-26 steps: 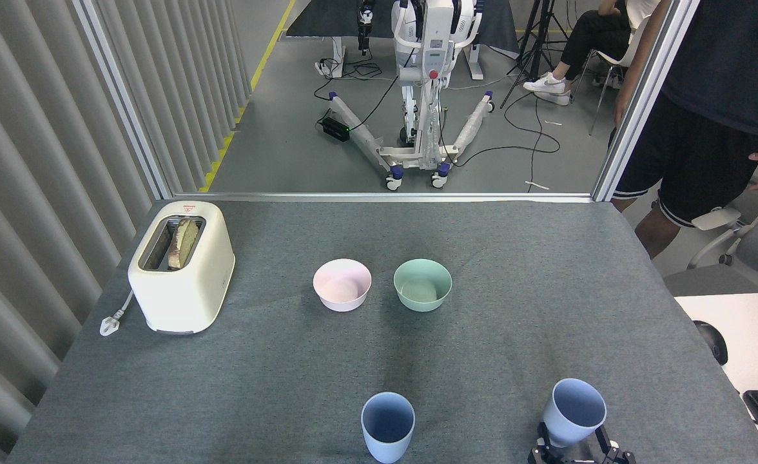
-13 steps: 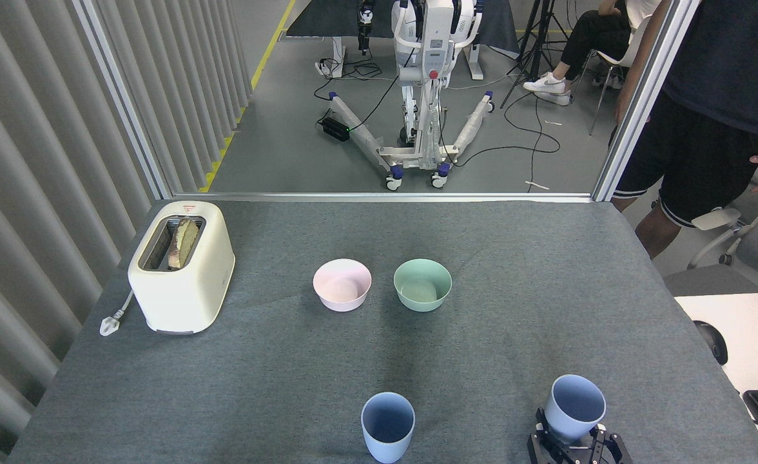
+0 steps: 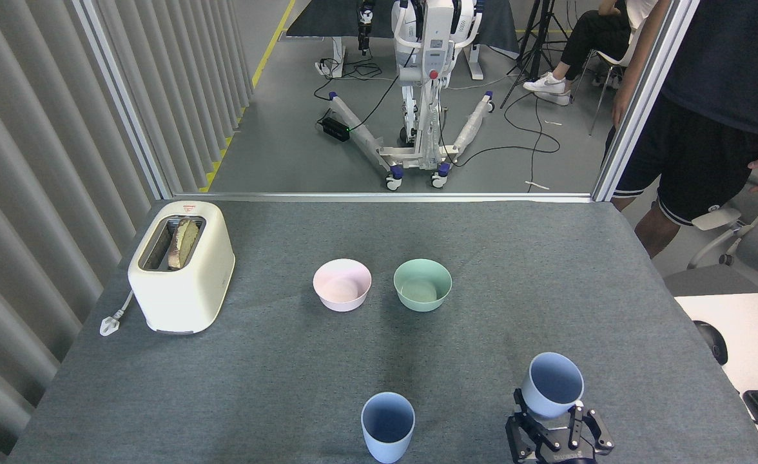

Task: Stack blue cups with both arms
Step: 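Lift the held blue cup and carry it over the placed cup, then lower the held cup down into the placed blue cup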

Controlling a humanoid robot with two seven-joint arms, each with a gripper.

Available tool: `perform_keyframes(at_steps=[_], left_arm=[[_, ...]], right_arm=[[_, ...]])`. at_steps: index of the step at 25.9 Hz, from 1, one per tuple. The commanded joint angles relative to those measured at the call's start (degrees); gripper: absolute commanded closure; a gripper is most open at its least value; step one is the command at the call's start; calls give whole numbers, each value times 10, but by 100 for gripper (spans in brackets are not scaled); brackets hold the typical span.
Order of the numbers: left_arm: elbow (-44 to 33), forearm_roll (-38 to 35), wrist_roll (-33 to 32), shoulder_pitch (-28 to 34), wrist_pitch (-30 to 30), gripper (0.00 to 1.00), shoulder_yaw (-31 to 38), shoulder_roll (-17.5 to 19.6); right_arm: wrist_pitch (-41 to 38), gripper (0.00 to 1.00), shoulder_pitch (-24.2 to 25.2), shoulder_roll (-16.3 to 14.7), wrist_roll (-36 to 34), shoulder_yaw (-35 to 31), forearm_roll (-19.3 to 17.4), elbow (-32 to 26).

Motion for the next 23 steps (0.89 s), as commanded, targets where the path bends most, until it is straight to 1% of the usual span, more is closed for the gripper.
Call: perform_keyframes(at_steps=[1,4,6,7,9,12,15,19,23], left_arm=[[-1,0,0,0,1,0,1,0],[-1,1,1,0,1,0,1,0],[0,1,1,0,1,0,1,0],[0,1,1,0,1,0,1,0],[0,1,1,0,1,0,1,0],[0,1,1,0,1,0,7,0],[1,4,2,0,0,0,13,0],[2,5,2,-1,0,0,14,0],[5,5,2,-2,0,0,14,-1]], right_arm=[[5,54,-38,15,49,58,15,-38],[2,54,-65,66,64,77,79,-41],[-1,54,-78,88,84,85,114,-50],[-1,54,-80,99,98,100,125,-59],[-1,54,-74,115,120,140,133,-88],[0,53,-46,117,138,182,134,-134],[0,53,-3,116,139,191,142,-161],[2,52,34,109,134,189,142,-171],[2,51,46,108,124,183,138,-164]])
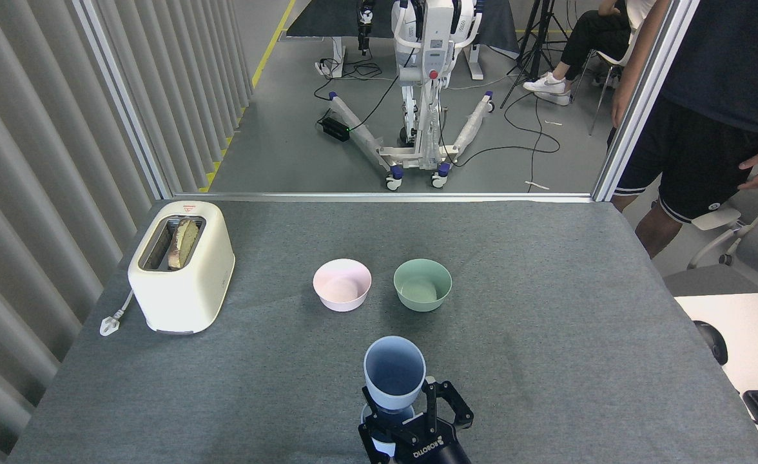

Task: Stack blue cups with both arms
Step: 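Lower the held cup down into the placed blue cup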

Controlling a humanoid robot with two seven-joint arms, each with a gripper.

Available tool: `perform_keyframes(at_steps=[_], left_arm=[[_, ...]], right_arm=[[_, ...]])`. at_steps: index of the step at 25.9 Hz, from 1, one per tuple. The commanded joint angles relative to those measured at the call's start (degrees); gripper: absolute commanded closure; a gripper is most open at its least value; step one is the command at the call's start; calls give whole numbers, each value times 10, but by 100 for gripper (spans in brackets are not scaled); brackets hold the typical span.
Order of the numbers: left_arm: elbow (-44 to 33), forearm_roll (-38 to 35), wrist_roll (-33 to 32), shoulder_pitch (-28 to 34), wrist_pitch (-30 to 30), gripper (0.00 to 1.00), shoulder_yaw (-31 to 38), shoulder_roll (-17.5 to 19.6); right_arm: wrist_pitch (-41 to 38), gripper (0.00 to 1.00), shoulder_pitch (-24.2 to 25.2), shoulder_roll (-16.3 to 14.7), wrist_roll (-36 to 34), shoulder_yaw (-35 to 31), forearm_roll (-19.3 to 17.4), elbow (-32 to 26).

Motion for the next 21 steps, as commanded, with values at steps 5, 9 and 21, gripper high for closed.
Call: perform_keyframes(at_steps=[5,9,21], left_arm=[[2,0,0,-1,-1,0,1,0],[2,0,0,-1,-1,0,2,0],[1,0,0,-1,-2,0,3,0]], right_arm=[[1,51,14,1,-12,-3,-3,28],[1,51,14,3,-23,-3,-3,42],[3,8,14,8,-23,-6,-15,61]])
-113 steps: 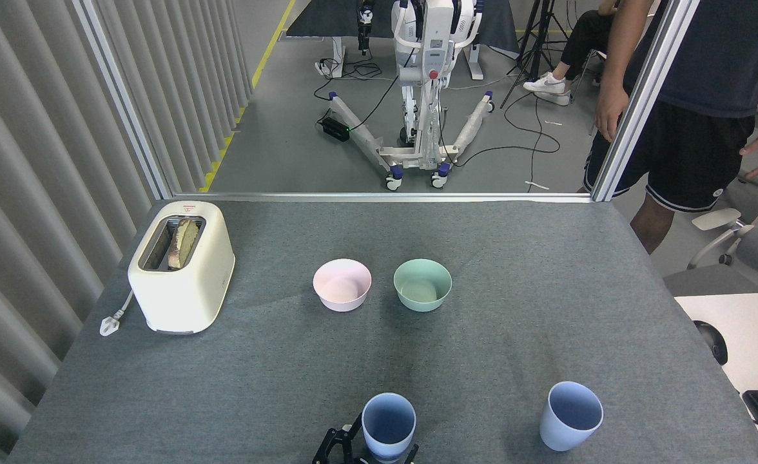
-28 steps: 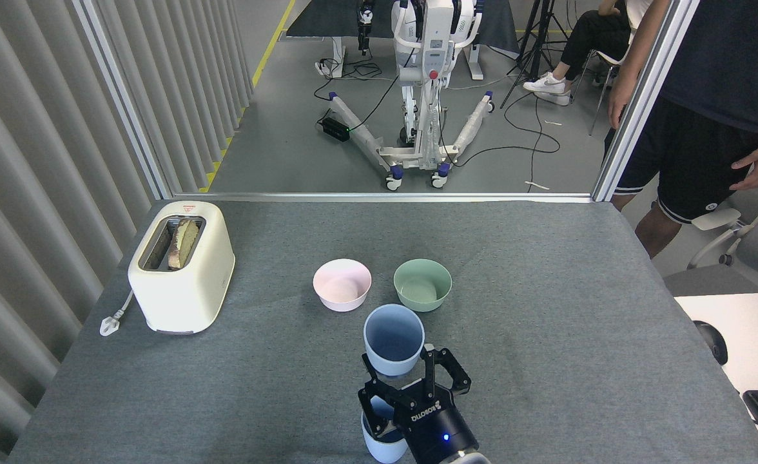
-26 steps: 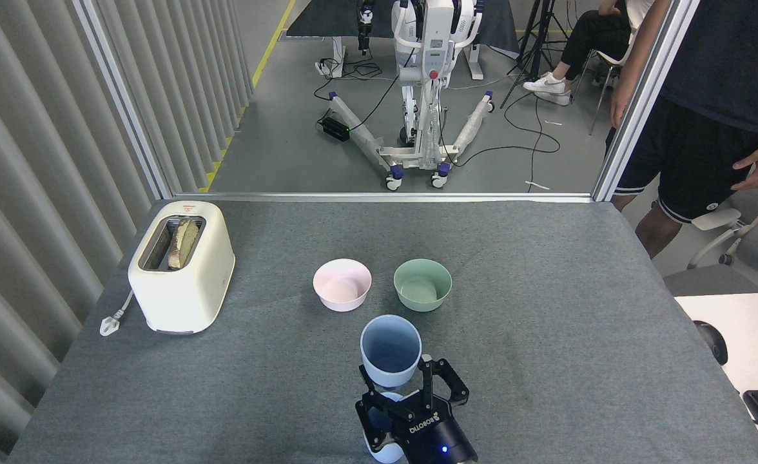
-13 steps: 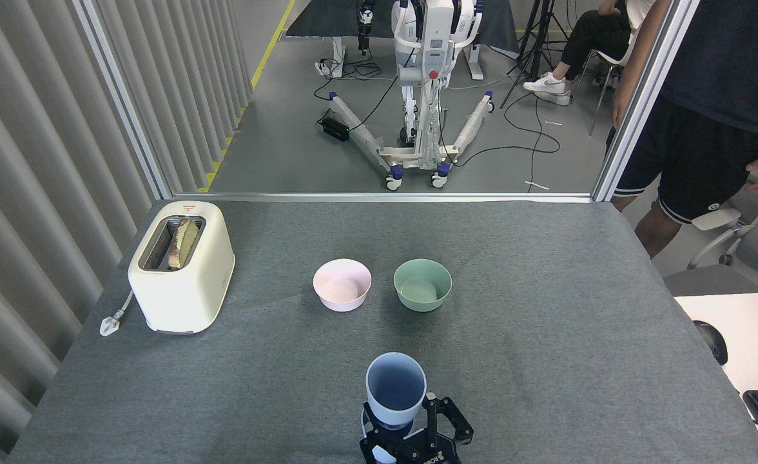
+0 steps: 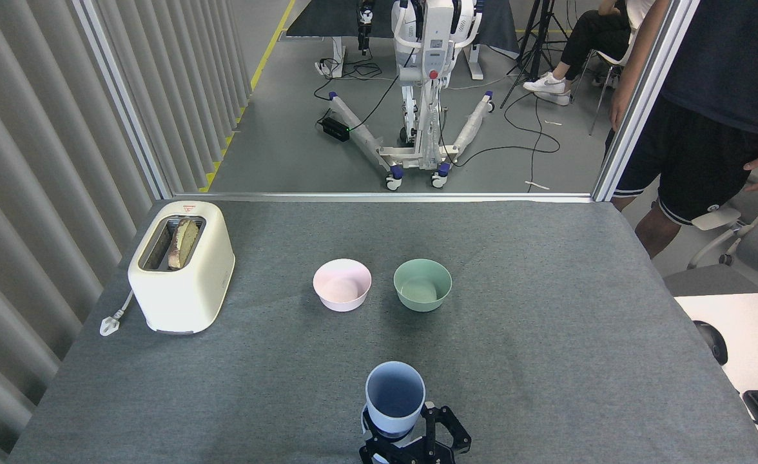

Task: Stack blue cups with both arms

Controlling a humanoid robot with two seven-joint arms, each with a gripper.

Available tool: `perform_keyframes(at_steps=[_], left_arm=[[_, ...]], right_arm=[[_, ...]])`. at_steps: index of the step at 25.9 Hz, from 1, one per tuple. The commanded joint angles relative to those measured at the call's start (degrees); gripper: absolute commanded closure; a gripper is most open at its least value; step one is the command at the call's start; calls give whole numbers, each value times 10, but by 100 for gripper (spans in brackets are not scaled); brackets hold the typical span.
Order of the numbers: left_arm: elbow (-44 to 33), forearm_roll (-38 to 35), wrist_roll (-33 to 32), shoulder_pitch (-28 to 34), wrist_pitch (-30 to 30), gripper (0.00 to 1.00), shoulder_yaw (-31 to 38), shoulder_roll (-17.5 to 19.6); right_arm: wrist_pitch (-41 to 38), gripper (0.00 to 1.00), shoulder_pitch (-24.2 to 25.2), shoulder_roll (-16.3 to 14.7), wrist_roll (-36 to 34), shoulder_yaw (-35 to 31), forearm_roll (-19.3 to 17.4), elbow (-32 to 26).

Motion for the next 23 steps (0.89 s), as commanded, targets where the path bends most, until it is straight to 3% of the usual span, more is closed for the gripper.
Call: perform_keyframes(at_steps=[1,12,23], left_arm=[[0,0,0,0,-1,0,0,0],[-4,-1,0,2,-2,0,0,1],[-4,0,0,3,-2,0,0,1]], right_arm=[[1,4,0,3,1,0,-10,11],[-11,0,-2,2,1,2,-25,-1],[-12,0,-5,-2,1,-1,-27,-91]])
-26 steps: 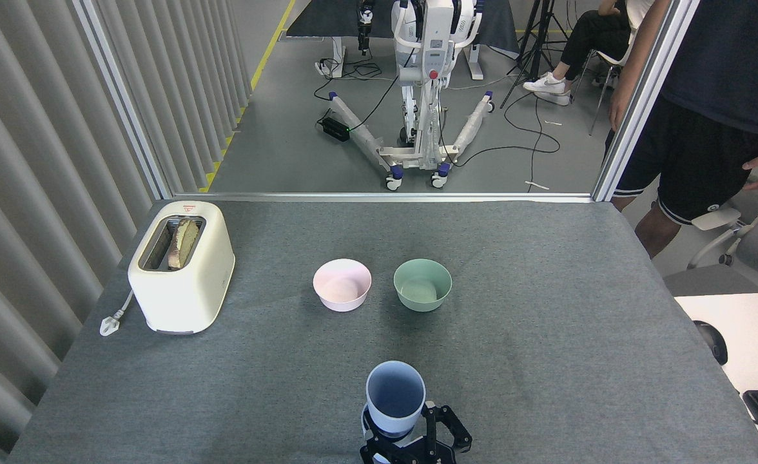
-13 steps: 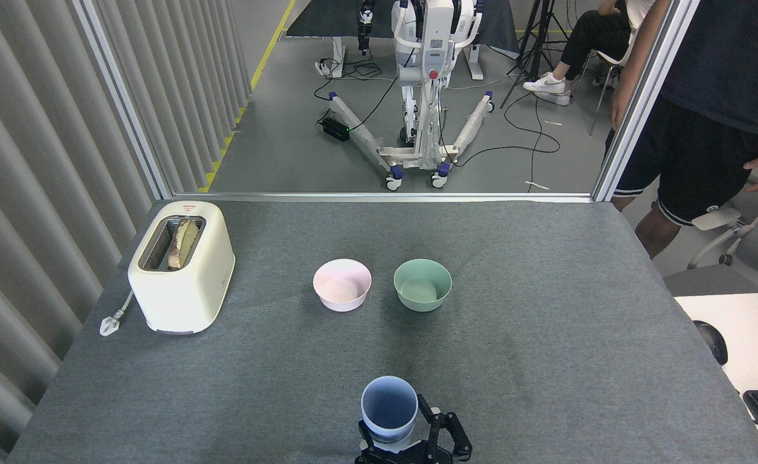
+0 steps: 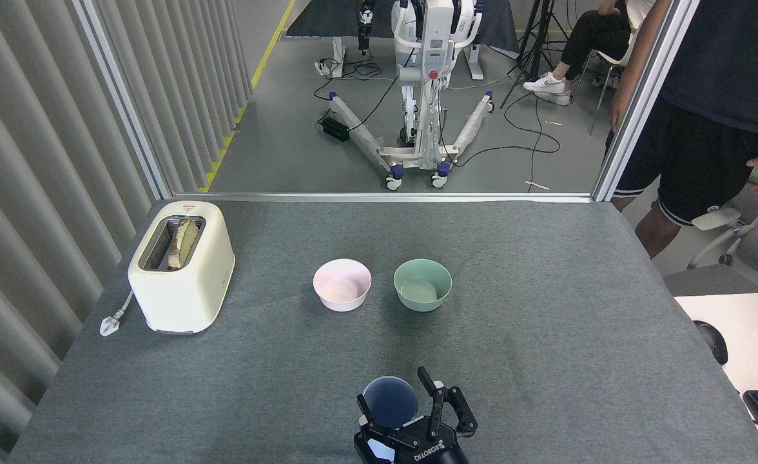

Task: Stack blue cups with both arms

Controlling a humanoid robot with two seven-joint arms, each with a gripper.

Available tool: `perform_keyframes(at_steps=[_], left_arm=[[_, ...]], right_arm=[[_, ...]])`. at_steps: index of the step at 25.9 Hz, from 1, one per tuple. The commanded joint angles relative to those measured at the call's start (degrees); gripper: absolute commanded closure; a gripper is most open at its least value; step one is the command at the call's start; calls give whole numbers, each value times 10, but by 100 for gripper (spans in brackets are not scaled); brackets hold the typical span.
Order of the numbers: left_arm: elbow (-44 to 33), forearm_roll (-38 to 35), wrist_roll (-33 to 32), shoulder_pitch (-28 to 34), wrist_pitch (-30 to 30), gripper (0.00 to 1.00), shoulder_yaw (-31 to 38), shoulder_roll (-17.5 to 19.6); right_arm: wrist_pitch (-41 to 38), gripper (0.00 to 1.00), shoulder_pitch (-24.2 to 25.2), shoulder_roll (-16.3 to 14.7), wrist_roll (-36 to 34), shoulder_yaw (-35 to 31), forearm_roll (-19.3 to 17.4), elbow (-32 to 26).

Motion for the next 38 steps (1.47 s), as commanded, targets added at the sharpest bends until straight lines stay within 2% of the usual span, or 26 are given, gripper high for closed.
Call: perform_keyframes(at_steps=[1,4,6,10,12,14,18,25,38], left_arm=[[0,0,0,0,0,0,0,0],[0,0,0,0,0,0,1,0],[1,1,0,-1,0,0,1,-1],[1,3,0,-2,0,0,1,-1],[0,3,0,-3,0,0,1,-1],[0,3,0,-4,0,0,1,-1],[-1,3,-1,-7,0,0,1,-3],[-2,2,0,-7,0,0,1,-2],[-3,2,0,-8,0,0,1,-2]], right_arm=[[6,0,0,-2,-1,-11,-1,-24],[6,0,2,2,-2,-63,-3,-23],[6,0,4,-2,-2,-95,-19,-13],[-13,0,31,-23,-7,-189,-114,13],[-29,0,45,-55,-34,-212,-131,25],[-31,0,63,-71,-83,-221,-133,45],[-32,0,107,-74,-162,-231,-131,76],[-32,0,145,-68,-201,-229,-127,92],[-32,0,145,-66,-198,-228,-131,91]])
